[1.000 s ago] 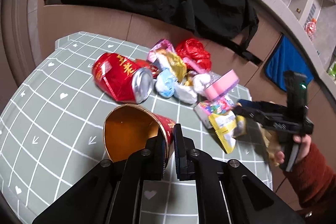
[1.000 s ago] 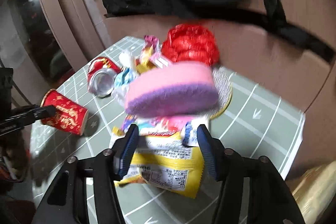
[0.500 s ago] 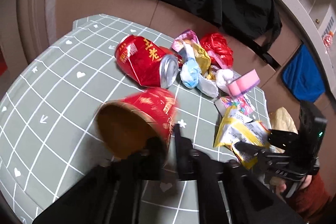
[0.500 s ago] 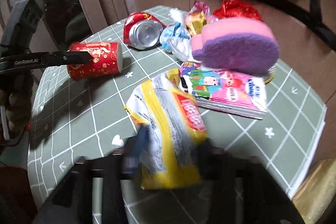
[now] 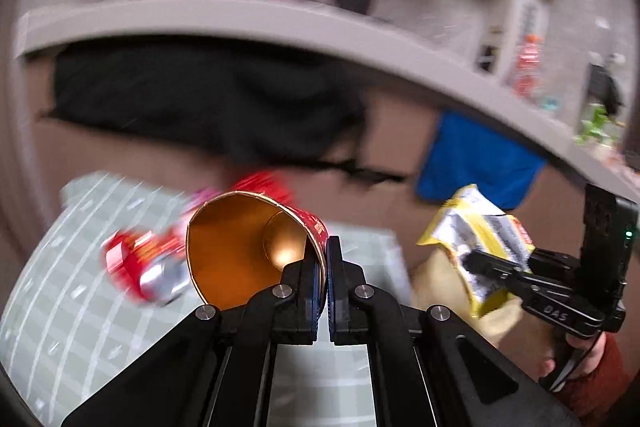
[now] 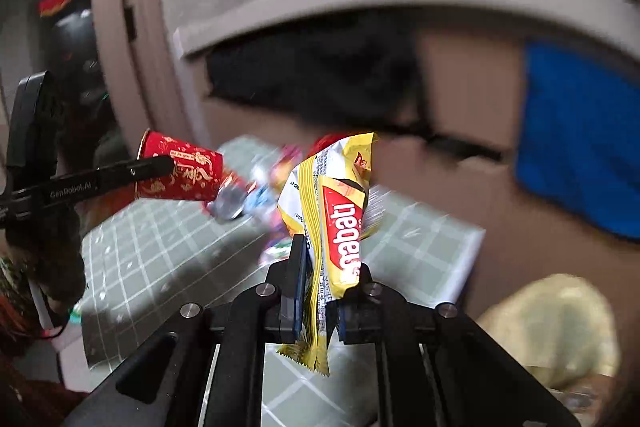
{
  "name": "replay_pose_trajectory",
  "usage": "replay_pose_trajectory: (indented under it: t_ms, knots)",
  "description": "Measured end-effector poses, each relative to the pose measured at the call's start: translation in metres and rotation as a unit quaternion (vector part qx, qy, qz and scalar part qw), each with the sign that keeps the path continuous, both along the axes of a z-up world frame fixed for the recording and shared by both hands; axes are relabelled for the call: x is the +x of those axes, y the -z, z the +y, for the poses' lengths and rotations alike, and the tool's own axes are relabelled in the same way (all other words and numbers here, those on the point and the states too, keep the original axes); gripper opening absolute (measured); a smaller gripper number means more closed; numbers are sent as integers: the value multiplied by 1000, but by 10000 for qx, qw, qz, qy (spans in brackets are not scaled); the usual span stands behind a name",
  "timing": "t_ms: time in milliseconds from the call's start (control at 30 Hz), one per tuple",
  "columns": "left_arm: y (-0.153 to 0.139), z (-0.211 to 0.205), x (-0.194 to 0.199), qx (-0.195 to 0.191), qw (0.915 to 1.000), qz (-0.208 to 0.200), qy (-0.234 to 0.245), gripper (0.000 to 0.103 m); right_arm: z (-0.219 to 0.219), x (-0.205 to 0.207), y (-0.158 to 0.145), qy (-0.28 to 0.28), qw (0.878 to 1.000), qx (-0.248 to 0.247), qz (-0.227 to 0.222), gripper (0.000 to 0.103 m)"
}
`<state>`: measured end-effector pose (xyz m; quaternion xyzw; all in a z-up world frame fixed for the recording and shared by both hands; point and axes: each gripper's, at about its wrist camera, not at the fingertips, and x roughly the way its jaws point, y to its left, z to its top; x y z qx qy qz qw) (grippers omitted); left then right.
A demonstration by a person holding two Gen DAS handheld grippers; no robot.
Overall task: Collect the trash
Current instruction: 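Grasp the yellow snack wrapper with the right tool and lift it, then carry the cup and wrapper over the bin and open both tools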
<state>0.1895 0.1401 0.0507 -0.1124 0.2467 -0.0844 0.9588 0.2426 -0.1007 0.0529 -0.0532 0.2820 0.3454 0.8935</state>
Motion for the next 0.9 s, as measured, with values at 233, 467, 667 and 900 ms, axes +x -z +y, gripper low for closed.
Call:
replay_pose_trajectory:
  t_ms: [233, 467, 667, 900]
  knots:
    - [-16, -126, 36, 177, 9906, -491, 1265, 3, -110, -3, -36, 1388, 9889, -55, -519, 11]
    - [27, -205, 82, 121, 9822, 140, 1868, 3, -179, 16, -8, 2059, 9784, 156, -63, 11]
    - [64, -238, 108, 112, 9766, 603, 2064, 3, -189, 34, 28, 2138, 9762, 171, 312, 12]
    - [90, -254, 128, 60, 9696, 1048, 2209, 3, -199, 55, 62, 2133, 9744, 159, 698, 12]
